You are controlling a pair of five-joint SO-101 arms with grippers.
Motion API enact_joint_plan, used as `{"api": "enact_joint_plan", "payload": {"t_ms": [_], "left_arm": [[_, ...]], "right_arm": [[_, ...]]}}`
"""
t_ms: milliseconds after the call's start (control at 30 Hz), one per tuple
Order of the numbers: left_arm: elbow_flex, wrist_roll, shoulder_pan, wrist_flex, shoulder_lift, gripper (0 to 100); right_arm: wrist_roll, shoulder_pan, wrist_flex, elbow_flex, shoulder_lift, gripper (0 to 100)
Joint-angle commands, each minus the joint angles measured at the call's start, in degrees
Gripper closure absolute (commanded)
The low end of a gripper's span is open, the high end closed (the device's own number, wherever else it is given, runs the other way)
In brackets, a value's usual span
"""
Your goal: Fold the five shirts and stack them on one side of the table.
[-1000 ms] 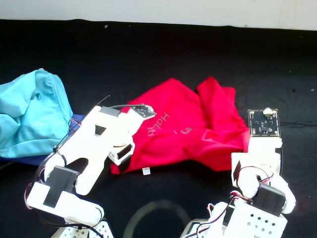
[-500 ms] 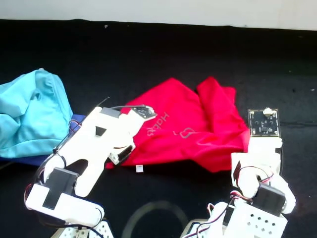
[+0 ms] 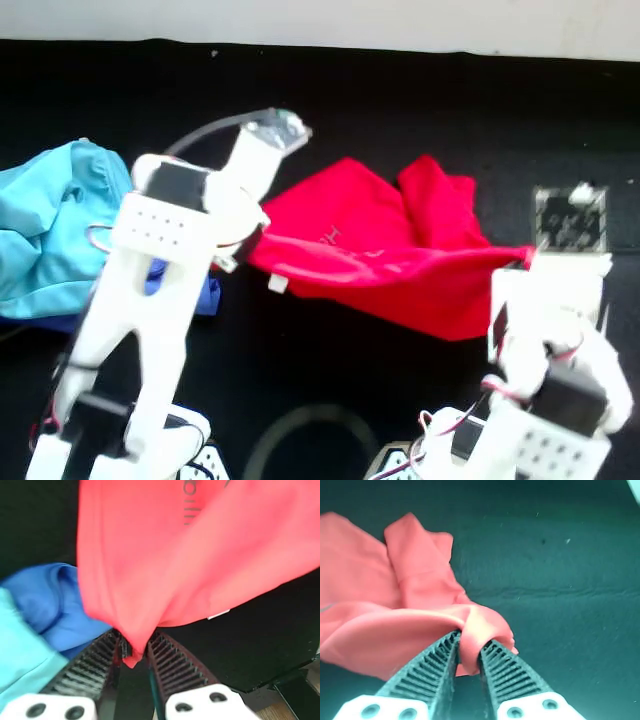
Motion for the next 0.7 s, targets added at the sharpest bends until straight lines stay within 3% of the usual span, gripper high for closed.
{"api": "enact_joint_plan", "payload": {"t_ms": [0, 300, 433, 667], "left_arm": [[-12.26, 0.53, -0.13, 4.92, -4.00, 99], [-27.30, 0.53, -6.46, 7.21, -4.70, 99], [-30.46, 0.53, -9.45, 7.21, -6.37, 99], [-30.29, 0.62, -8.04, 7.21, -11.91, 99]], "right_arm": [[0.26, 1.01, -0.04, -15.96, 9.01, 99.2], [0.26, 1.10, 8.40, -51.03, 19.30, 99.2], [0.26, 1.10, 8.40, -58.86, 20.00, 99.2], [0.26, 1.10, 6.90, -64.40, 19.91, 99.2]]}}
